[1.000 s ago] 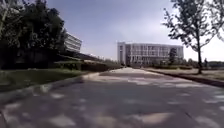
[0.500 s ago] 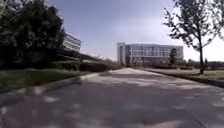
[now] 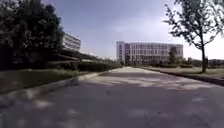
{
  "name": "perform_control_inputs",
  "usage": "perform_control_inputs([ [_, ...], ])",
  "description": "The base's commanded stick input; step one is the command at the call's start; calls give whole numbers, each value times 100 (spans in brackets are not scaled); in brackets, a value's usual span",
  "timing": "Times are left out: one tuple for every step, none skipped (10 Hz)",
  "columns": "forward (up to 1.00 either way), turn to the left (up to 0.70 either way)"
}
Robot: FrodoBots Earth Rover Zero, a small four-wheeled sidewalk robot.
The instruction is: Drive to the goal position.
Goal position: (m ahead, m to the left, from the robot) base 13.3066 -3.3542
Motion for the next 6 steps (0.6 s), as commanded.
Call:
perform_control_inputs([
  [45,0],
  [45,0],
  [70,0],
  [70,0],
  [70,0],
  [70,0],
])
